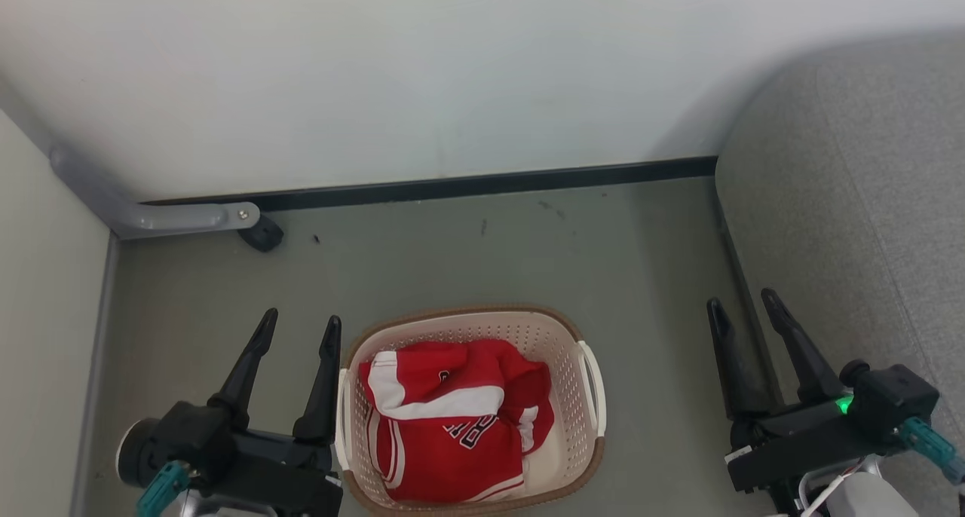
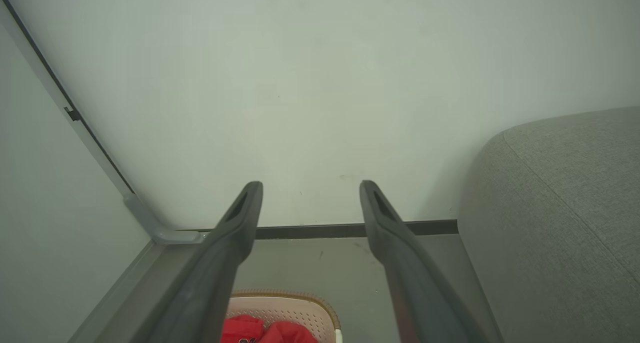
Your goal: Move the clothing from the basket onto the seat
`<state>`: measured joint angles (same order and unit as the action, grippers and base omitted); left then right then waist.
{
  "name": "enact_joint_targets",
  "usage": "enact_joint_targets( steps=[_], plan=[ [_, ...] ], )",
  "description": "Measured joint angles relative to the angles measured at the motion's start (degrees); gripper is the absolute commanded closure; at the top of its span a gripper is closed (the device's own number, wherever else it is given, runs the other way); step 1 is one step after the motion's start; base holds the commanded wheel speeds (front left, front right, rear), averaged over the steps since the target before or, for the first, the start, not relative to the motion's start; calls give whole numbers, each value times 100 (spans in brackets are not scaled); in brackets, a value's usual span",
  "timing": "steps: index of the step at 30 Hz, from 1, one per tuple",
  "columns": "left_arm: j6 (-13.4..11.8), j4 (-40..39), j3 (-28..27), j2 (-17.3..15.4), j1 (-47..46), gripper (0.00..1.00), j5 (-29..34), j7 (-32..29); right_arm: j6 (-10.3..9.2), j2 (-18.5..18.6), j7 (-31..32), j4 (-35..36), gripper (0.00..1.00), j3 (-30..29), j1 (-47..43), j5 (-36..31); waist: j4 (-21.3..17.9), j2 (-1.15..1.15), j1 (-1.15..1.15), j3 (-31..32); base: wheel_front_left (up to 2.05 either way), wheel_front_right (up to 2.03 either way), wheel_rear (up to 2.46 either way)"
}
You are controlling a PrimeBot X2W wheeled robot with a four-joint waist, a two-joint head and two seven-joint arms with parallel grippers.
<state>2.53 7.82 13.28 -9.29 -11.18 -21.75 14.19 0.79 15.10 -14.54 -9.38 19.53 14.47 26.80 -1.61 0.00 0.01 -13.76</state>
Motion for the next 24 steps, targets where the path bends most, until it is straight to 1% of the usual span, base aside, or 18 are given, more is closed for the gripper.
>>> enact_joint_targets(
  steps=[6, 10, 13, 18, 24],
  plan=[
    [58, 191, 102, -7, -327, 0, 27, -156, 22, -67, 0, 81, 0, -5, 176, -64, -77, 0, 0, -433, 0, 0, 0],
    [153, 352, 226, 0, -626, 0, 37, -280, 22, -126, -1, 147, 0, -5, 281, -103, -147, 0, 0, -726, 0, 0, 0],
    [159, 519, 319, -9, -872, 0, 90, -396, 22, -156, -1, 176, 0, -16, 409, -115, -204, 1, 0, -953, 0, 0, 0],
    [233, 845, 444, -25, -1263, 0, 168, -599, 22, -236, -1, 235, 0, -52, 576, -135, -313, 1, 1, -1341, 0, 0, 0],
    [307, 1391, 623, -158, -1705, 0, 337, -866, 22, -396, -2, 309, 0, -58, 743, -171, -507, 1, 0, -1873, 0, 0, 0]
  ],
)
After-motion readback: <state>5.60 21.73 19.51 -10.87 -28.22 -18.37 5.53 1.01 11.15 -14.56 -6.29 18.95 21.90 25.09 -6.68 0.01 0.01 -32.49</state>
